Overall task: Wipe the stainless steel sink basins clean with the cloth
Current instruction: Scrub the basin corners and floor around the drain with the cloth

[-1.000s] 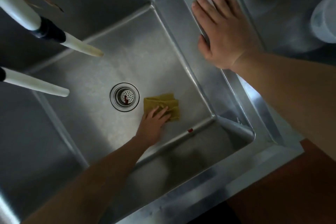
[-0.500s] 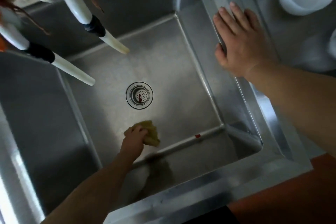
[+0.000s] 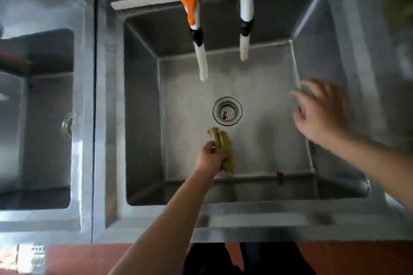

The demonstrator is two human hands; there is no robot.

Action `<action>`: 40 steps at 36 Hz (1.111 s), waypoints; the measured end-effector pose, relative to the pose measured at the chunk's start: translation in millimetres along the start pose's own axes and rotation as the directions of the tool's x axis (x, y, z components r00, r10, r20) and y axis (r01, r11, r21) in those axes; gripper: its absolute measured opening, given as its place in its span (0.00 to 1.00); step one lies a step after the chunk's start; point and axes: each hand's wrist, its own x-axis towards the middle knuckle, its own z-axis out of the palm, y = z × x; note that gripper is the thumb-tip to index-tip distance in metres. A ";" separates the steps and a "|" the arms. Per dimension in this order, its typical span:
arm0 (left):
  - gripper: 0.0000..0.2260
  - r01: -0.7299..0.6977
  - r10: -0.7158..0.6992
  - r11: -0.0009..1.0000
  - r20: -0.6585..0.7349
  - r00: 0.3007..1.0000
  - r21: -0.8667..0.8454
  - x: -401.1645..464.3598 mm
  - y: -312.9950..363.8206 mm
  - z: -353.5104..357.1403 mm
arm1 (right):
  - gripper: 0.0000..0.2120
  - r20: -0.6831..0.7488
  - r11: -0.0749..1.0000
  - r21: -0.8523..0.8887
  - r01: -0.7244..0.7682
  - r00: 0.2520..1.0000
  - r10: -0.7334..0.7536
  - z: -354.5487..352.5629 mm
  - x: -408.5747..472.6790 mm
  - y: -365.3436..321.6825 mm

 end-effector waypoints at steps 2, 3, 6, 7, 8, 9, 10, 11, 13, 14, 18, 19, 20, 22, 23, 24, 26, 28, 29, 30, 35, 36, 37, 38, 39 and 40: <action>0.18 -0.031 0.033 0.997 0.022 0.999 -0.067 -18.4 1.0 -11.7 | 0.16 0.256 0.900 0.392 -0.190 0.962 0.092 9.2 -24.2 -55.0; 0.16 -0.052 0.056 0.994 0.042 0.998 -0.099 -28.7 2.3 -18.0 | 0.18 0.454 0.756 0.513 -0.407 0.876 0.163 12.0 -34.7 -81.2; 0.14 -0.096 0.121 0.982 0.156 0.980 -0.163 -60.5 5.6 -36.5 | 0.21 0.894 0.228 0.411 -0.883 0.439 0.089 23.7 -54.2 -135.9; 0.15 -0.098 0.135 0.979 0.212 0.968 -0.177 -70.1 5.9 -43.3 | 0.21 0.938 0.100 0.346 -0.933 0.348 0.007 28.2 -57.7 -146.5; 0.16 -0.098 0.143 0.980 0.271 0.952 -0.173 -78.2 5.4 -50.2 | 0.20 0.949 0.012 0.311 -0.950 0.310 -0.046 33.0 -61.1 -154.7; 0.17 -0.109 0.151 0.984 0.321 0.935 -0.143 -84.8 4.3 -57.5 | 0.18 0.949 -0.046 0.307 -0.951 0.309 -0.066 38.6 -63.9 -161.8; 0.18 -0.133 0.157 0.987 0.346 0.925 -0.092 -90.2 2.8 -64.3 | 0.15 0.946 -0.081 0.311 -0.947 0.317 -0.064 43.3 -65.8 -168.6; 0.18 -0.167 0.166 0.986 0.335 0.927 -0.027 -94.1 1.1 -71.3 | 0.12 0.948 -0.100 0.307 -0.947 0.313 -0.053 48.6 -67.0 -174.4; 0.18 -0.218 0.192 0.970 0.214 0.958 0.104 -98.1 -0.1 -86.5 | 0.09 0.964 -0.129 0.262 -0.956 0.266 -0.011 60.4 -68.8 -179.6; 0.18 -0.243 0.223 0.952 0.121 0.967 0.186 -97.9 -0.7 -95.7 | 0.08 0.970 -0.130 0.244 -0.961 0.243 0.021 67.7 -68.3 -179.9; 0.17 -0.425 0.686 0.631 -0.212 0.696 0.649 -86.2 -3.1 -147.0 | 0.09 0.937 0.100 0.232 -0.968 0.250 0.243 94.7 -51.9 -172.5; 0.17 -0.412 0.763 0.559 -0.251 0.596 0.720 -80.4 -3.9 -161.4 | 0.09 0.910 0.197 0.231 -0.953 0.283 0.302 101.1 -45.2 -170.3; 0.19 -0.368 0.792 0.528 -0.288 0.538 0.765 -74.7 -4.2 -174.9 | 0.11 0.878 0.296 0.225 -0.928 0.324 0.351 106.1 -37.6 -169.4; 0.26 -0.215 0.748 0.550 -0.362 0.557 0.807 -62.3 -3.7 -199.1 | 0.12 0.812 0.461 0.199 -0.865 0.409 0.417 115.6 -19.1 -169.7; 0.29 -0.129 0.710 0.550 -0.380 0.593 0.825 -54.4 -4.5 -208.9 | 0.13 0.784 0.516 0.198 -0.833 0.450 0.427 120.3 -8.6 -171.4; 0.32 -0.061 0.681 0.530 -0.381 0.625 0.846 -46.8 -6.6 -216.5 | 0.13 0.757 0.568 0.210 -0.796 0.499 0.421 124.6 3.3 -175.0; 0.34 -0.005 0.663 0.471 -0.351 0.661 0.882 -34.6 -11.9 -223.6 | 0.16 0.696 0.693 0.255 -0.674 0.626 0.352 130.5 28.1 -186.1; 0.34 0.012 0.683 0.446 -0.349 0.642 0.895 -27.1 -16.8 -222.3 | 0.21 0.638 0.807 0.296 -0.510 0.735 0.231 137.3 52.2 -197.8; 0.34 0.030 0.701 0.436 -0.360 0.616 0.899 -23.6 -20.1 -220.8 | 0.20 0.590 0.877 0.269 -0.399 0.788 0.177 144.5 62.7 -201.0; 0.33 0.054 0.713 0.427 -0.373 0.595 0.903 -20.3 -23.4 -219.2 | 0.20 0.531 0.943 0.196 -0.270 0.837 0.129 152.7 72.0 -205.0; 0.34 0.096 0.747 0.391 -0.377 0.548 0.915 -10.8 -28.3 -219.3 | 0.35 0.580 0.967 -0.075 0.243 0.799 -0.156 202.0 87.5 -223.3; 0.34 0.103 0.752 0.386 -0.377 0.540 0.917 -10.5 -29.1 -219.0 | 0.34 0.655 0.948 -0.076 0.309 0.732 -0.186 213.2 85.0 -223.7; 0.34 0.109 0.757 0.381 -0.377 0.533 0.918 -8.2 -29.7 -218.4 | 0.30 0.694 0.939 -0.055 0.339 0.689 -0.208 225.1 82.6 -222.4; 0.34 0.116 0.762 0.376 -0.378 0.526 0.919 -8.7 -29.6 -217.9 | 0.26 0.679 0.941 -0.017 0.337 0.695 -0.236 233.3 78.5 -221.0; 0.34 0.124 0.768 0.369 -0.377 0.517 0.921 -10.7 -29.1 -217.7 | 0.23 0.631 0.953 0.028 0.301 0.734 -0.250 237.1 74.6 -220.3; 0.34 0.129 0.771 0.365 -0.377 0.514 0.922 -10.6 -28.6 -217.6 | 0.22 0.567 0.966 0.080 0.245 0.786 -0.246 241.2 73.6 -220.3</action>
